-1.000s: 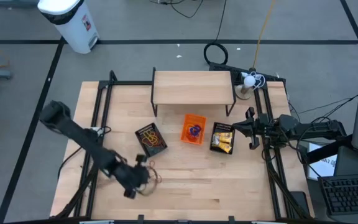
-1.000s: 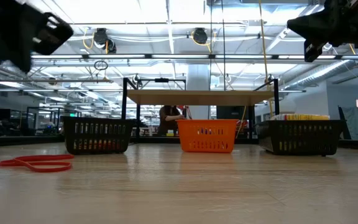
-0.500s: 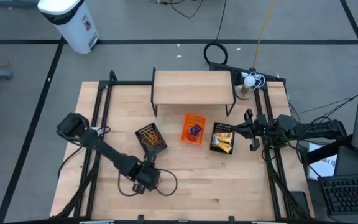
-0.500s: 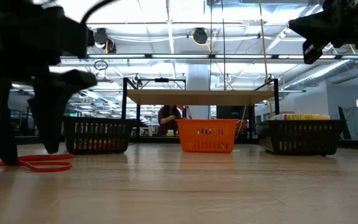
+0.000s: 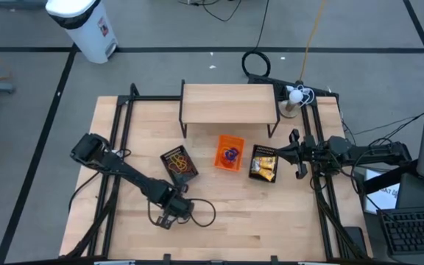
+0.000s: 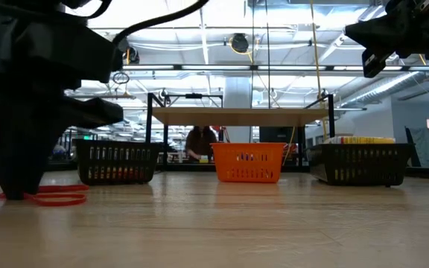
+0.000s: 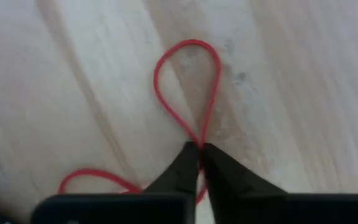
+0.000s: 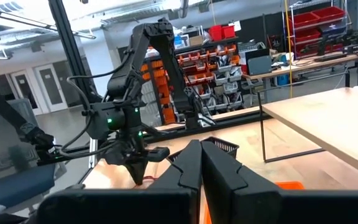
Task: Pick & Place Office Desk Supplies
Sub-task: Put the red rubber band into the left black bin
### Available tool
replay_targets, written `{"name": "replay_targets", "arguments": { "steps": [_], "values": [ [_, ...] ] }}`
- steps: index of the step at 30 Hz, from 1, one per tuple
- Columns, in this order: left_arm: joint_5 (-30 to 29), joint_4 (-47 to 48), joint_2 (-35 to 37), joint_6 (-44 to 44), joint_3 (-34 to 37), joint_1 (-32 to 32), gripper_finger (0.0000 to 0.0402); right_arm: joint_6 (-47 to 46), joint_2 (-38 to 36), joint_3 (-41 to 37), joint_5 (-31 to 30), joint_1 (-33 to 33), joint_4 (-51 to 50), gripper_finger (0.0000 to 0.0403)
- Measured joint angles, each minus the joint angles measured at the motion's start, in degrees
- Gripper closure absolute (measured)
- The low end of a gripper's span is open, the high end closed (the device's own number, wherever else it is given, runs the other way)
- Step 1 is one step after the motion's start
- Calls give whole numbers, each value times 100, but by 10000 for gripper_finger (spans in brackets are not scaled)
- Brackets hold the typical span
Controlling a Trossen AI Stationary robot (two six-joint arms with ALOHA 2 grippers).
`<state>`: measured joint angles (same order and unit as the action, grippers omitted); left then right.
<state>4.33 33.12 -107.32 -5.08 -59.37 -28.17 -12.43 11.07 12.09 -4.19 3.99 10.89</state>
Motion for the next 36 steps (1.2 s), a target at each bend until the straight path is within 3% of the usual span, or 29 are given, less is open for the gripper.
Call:
{"name": "replay_targets", "arguments": {
  "steps": [5, 9, 14, 18, 25, 30, 36],
  "values": [
    [119, 93, 728, 530, 5, -49, 398, 0, 0, 0, 0, 0, -1, 402],
    [-160, -111, 2172, 881, -25, -100, 399, 2, 0, 0, 1, 0, -2, 402],
    [-858, -173, 4017, 1000, 477, 138, 400, 2, -2, 0, 2, 0, -39, 402],
    [-1076, -688, 5644, 944, 1365, 512, 401, 3, 0, 0, 4, -1, -102, 402],
    [-1133, -2653, 8125, 1130, 3457, 875, 401, 2, 0, 0, 3, 0, -220, 402],
    [-1192, -4021, 9387, 1372, 4818, 964, 401, 24, 12, 0, 4, 0, -290, 402],
    [-1392, -4102, 10390, 1213, 5532, 1238, 401, -35, 28, 0, 4, 0, -286, 402]
  ]
}}
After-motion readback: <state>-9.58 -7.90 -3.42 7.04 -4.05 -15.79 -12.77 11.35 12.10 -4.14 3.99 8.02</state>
